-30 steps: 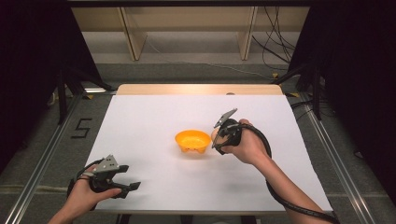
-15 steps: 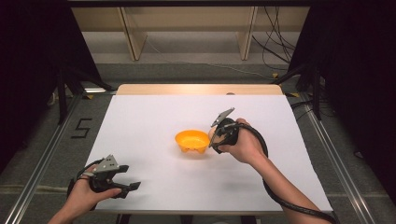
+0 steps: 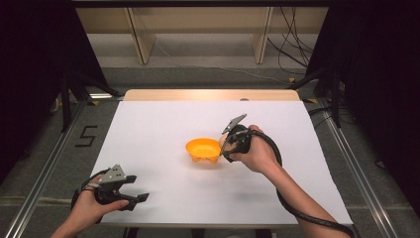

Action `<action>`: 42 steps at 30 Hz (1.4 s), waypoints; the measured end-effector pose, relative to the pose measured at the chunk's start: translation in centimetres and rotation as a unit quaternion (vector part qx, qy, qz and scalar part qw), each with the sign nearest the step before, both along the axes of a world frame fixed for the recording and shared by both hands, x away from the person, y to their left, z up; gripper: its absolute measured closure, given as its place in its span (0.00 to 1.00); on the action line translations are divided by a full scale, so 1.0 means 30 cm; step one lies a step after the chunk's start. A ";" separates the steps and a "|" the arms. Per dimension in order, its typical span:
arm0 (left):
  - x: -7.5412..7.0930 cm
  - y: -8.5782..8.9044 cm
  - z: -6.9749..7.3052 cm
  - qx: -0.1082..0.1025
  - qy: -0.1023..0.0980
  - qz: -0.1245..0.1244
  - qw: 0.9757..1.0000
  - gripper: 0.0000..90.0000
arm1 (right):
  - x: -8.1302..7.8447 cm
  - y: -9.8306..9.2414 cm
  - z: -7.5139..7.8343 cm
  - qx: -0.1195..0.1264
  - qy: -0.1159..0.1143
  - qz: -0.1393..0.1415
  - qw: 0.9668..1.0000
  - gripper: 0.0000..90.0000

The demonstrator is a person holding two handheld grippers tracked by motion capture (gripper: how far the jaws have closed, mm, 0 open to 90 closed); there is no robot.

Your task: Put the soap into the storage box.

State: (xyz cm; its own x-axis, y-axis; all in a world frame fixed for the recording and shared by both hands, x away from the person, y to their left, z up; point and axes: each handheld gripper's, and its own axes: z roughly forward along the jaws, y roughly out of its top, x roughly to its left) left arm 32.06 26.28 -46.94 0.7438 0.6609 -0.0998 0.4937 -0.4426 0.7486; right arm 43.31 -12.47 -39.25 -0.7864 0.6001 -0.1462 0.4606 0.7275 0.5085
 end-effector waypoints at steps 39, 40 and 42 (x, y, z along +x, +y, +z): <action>-0.002 -0.001 0.003 -0.010 -0.006 0.004 1.000 0.20 | 0.032 0.042 0.008 0.011 -0.012 0.010 1.000 0.37; -0.003 0.000 0.005 -0.008 -0.006 0.004 1.000 0.20 | 0.032 0.044 0.008 0.012 -0.008 0.010 1.000 0.37; -0.003 0.000 0.005 -0.008 -0.007 0.004 1.000 0.20 | 0.032 0.046 0.011 0.013 -0.008 0.002 1.000 0.37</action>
State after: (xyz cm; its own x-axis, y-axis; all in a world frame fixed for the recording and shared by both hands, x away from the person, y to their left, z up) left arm 31.98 26.27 -46.80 0.7397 0.6655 -0.1001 0.4872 -0.4269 0.7619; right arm 44.26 -11.08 -38.91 -0.7859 0.6015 -0.1435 0.4500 0.7155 0.5344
